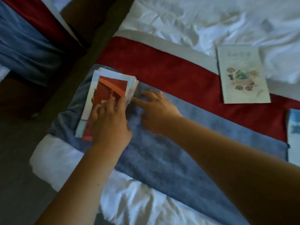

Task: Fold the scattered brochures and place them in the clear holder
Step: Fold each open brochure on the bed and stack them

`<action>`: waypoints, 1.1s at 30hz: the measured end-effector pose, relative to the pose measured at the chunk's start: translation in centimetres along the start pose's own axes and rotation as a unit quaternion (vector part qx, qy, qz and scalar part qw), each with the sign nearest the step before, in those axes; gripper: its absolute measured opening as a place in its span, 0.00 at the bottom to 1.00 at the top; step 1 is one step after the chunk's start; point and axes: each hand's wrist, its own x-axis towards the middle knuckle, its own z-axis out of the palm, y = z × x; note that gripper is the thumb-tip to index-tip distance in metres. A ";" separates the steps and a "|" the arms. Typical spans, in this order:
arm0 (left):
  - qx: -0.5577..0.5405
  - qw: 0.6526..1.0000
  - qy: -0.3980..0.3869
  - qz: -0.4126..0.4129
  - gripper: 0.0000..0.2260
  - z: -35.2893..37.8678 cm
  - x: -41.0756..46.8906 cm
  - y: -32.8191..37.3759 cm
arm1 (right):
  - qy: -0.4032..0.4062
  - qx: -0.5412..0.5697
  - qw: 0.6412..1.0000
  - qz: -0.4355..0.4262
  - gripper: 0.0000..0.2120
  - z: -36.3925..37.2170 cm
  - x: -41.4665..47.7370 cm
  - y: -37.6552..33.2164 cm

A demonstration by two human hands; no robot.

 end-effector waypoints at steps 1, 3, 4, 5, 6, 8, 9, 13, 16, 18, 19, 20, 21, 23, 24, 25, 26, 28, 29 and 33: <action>-0.005 1.000 0.009 0.017 0.34 -0.1 0.3 1.8 | 0.023 0.002 1.000 0.018 0.33 -0.3 -1.6 2.0; -0.014 0.998 0.012 0.055 0.32 0.1 1.0 6.1 | 0.063 -0.006 0.996 0.062 0.32 -0.9 -4.9 6.2; -0.017 0.997 0.012 0.078 0.31 0.4 1.4 8.4 | 0.080 -0.011 0.993 0.088 0.32 -1.2 -6.6 8.5; -0.021 0.994 0.012 0.104 0.31 0.8 1.8 10.9 | 0.095 -0.013 0.989 0.115 0.32 -1.5 -8.4 10.7; -0.028 0.991 0.008 0.131 0.32 1.2 2.2 13.5 | 0.107 -0.012 0.984 0.143 0.31 -1.7 -10.2 12.9; -0.036 0.983 -0.008 0.180 0.35 2.0 2.5 18.8 | 0.125 -0.008 0.973 0.192 0.31 -2.1 -14.0 17.0; -0.037 0.979 -0.015 0.200 0.36 2.5 2.5 21.4 | 0.137 -0.010 0.967 0.214 0.31 -2.2 -15.8 18.9; -0.012 0.969 -0.033 0.244 0.41 4.5 3.3 30.3 | 0.163 -0.012 0.936 0.311 0.32 -2.0 -22.5 24.8; 0.001 0.967 -0.059 0.248 0.36 5.7 4.5 34.7 | 0.154 0.002 0.917 0.369 0.35 -1.3 -26.8 27.5; 0.023 0.967 -0.055 0.246 0.34 6.6 5.4 36.3 | 0.163 0.011 0.913 0.373 0.36 -0.6 -29.1 28.7; 0.036 0.968 -0.046 0.245 0.34 6.9 5.7 36.7 | 0.167 0.013 0.911 0.376 0.36 -0.3 -30.0 29.2; 0.044 0.968 -0.039 0.243 0.34 7.3 5.9 36.9 | 0.170 0.013 0.909 0.380 0.36 0.0 -30.9 29.6; 0.047 0.969 -0.034 0.241 0.33 7.6 5.8 36.9 | 0.171 0.011 0.907 0.385 0.36 0.4 -31.8 30.0; 0.039 0.970 -0.025 0.237 0.32 8.1 5.3 36.6 | 0.166 0.004 0.908 0.384 0.37 1.4 -33.0 30.4; 0.029 0.971 -0.022 0.237 0.31 8.3 4.9 36.4 | 0.165 0.001 0.910 0.381 0.37 1.9 -33.4 30.5; 0.018 0.971 -0.020 0.237 0.31 8.5 4.5 36.1 | 0.168 -0.001 0.910 0.378 0.37 2.3 -33.6 30.5; 0.009 0.971 -0.020 0.238 0.31 8.7 4.0 35.9 | 0.173 -0.001 0.910 0.377 0.37 2.8 -33.6 30.4; -0.005 0.971 -0.027 0.239 0.32 9.2 2.6 35.4 | 0.179 -0.002 0.909 0.377 0.37 3.3 -33.3 30.3; -0.010 0.970 -0.030 0.239 0.32 9.4 1.9 35.2 | 0.180 -0.001 0.909 0.376 0.37 3.5 -33.0 30.1; -0.024 0.970 -0.036 0.241 0.35 10.3 -1.1 34.1 | 0.176 -0.002 0.912 0.371 0.36 3.7 -32.4 29.2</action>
